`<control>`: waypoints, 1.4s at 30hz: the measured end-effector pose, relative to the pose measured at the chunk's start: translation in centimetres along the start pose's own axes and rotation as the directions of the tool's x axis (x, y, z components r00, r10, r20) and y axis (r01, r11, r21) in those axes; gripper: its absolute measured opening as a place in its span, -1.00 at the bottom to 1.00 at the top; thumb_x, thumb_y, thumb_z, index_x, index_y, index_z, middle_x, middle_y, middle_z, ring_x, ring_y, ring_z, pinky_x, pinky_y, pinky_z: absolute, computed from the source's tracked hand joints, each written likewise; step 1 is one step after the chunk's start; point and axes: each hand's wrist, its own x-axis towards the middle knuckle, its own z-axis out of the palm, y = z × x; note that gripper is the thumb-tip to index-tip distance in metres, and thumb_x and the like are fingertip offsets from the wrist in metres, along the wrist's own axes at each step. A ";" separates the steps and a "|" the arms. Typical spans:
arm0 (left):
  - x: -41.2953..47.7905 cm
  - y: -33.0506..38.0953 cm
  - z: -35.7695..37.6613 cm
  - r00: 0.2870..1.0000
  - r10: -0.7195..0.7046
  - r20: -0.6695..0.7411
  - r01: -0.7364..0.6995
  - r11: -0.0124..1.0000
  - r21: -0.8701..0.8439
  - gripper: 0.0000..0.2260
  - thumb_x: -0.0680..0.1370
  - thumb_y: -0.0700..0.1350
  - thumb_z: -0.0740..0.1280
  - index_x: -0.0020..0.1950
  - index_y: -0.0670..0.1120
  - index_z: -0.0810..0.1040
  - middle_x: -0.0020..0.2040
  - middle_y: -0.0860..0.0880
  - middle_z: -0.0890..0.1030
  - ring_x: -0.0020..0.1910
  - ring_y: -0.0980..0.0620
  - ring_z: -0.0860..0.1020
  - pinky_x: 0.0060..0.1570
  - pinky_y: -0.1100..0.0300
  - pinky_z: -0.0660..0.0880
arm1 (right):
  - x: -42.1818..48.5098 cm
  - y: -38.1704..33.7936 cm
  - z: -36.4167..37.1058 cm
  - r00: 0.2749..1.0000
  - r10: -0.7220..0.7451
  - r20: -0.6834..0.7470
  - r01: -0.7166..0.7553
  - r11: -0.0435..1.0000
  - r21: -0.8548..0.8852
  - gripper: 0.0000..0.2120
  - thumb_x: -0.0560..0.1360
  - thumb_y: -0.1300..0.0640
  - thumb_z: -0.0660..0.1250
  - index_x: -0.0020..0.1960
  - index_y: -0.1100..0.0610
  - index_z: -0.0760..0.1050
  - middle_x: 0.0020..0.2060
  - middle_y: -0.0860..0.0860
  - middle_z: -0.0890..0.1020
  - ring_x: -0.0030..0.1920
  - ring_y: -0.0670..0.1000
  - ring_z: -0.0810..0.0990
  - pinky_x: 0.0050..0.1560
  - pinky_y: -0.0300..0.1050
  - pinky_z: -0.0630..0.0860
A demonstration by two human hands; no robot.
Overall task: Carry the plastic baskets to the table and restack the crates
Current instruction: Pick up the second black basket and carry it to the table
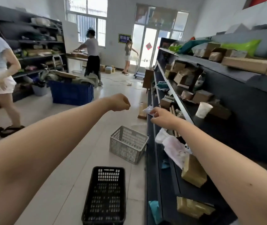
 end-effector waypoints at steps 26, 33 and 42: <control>29.1 -25.1 3.5 0.953 -0.236 0.189 0.252 0.965 -0.069 -0.69 0.57 -0.14 0.28 0.30 -0.14 0.54 0.26 -0.13 0.56 0.19 -0.11 0.53 0.11 0.15 0.46 | 34.5 3.4 14.6 0.966 0.070 0.250 -0.047 0.994 -0.097 -0.50 0.53 0.18 0.23 0.46 0.11 0.31 0.42 0.13 0.38 0.39 0.12 0.39 0.37 0.01 0.36; 41.1 -28.2 5.4 0.916 -0.035 0.399 0.008 0.998 0.069 -0.70 0.56 -0.10 0.30 0.26 -0.16 0.56 0.27 -0.13 0.57 0.24 -0.11 0.52 0.27 0.06 0.44 | 38.2 6.3 16.7 0.911 0.390 0.136 -0.392 0.920 -0.017 -0.53 0.55 0.12 0.23 0.45 0.08 0.30 0.36 0.13 0.37 0.31 0.14 0.43 0.16 -0.07 0.40; 45.5 -26.5 15.1 0.776 0.145 0.614 -0.405 0.861 0.308 -0.69 0.55 -0.10 0.25 0.24 -0.16 0.58 0.22 -0.15 0.59 0.19 -0.17 0.54 0.21 0.02 0.48 | 28.7 11.1 21.8 0.675 0.723 0.146 -0.736 0.673 0.072 -0.57 0.53 0.06 0.25 0.38 0.05 0.34 0.21 0.09 0.38 0.19 0.13 0.48 0.17 -0.03 0.44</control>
